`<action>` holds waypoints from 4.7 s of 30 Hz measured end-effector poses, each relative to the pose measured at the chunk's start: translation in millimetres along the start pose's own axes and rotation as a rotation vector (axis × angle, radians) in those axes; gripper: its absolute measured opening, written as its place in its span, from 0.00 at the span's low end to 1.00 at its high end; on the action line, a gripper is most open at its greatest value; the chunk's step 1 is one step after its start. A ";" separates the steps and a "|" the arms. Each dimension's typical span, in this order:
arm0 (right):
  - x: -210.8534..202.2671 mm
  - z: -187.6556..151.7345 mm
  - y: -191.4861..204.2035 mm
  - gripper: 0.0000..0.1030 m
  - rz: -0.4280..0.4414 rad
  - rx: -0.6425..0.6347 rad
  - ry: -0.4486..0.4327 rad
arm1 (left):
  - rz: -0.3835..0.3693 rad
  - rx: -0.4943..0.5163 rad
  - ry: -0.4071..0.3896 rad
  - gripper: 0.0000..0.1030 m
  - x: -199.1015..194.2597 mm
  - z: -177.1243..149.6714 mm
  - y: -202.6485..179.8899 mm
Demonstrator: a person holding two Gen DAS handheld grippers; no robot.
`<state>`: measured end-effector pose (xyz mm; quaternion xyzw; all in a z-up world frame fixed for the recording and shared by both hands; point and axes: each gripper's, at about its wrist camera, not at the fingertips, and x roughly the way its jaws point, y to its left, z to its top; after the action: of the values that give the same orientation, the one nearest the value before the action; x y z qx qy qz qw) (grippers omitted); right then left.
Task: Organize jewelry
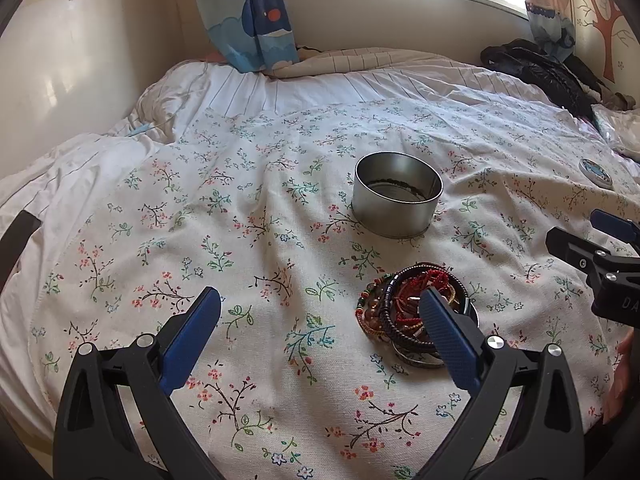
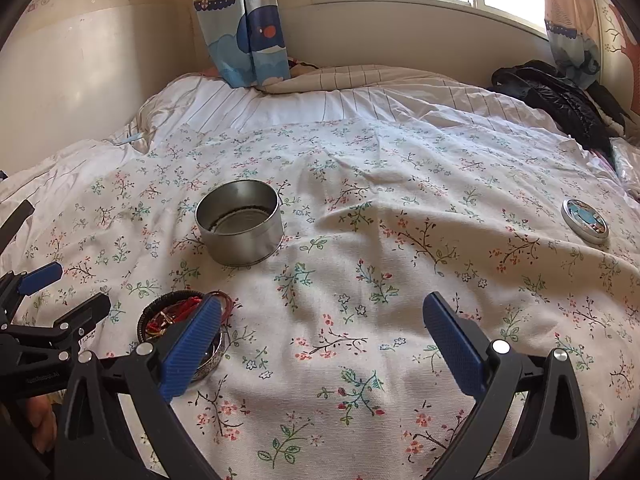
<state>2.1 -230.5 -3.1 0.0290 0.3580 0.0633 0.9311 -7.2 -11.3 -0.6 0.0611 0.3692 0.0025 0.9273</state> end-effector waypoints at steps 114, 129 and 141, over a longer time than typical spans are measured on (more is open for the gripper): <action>69.3 17.4 20.5 0.04 0.584 0.138 0.201 | -0.437 -0.348 -0.022 0.08 46.1 24.1 71.7; 48.9 71.1 -20.8 0.04 0.569 0.277 -0.048 | -0.416 -0.267 -0.029 0.08 69.8 64.0 38.6; 75.7 102.1 -10.7 0.04 0.593 0.271 -0.069 | -0.404 -0.196 0.049 0.08 124.9 97.9 -0.1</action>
<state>127.2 -231.5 21.3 0.2575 0.3075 0.2823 0.8715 150.7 -16.1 -15.6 -0.1045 0.3943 -0.1462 0.9012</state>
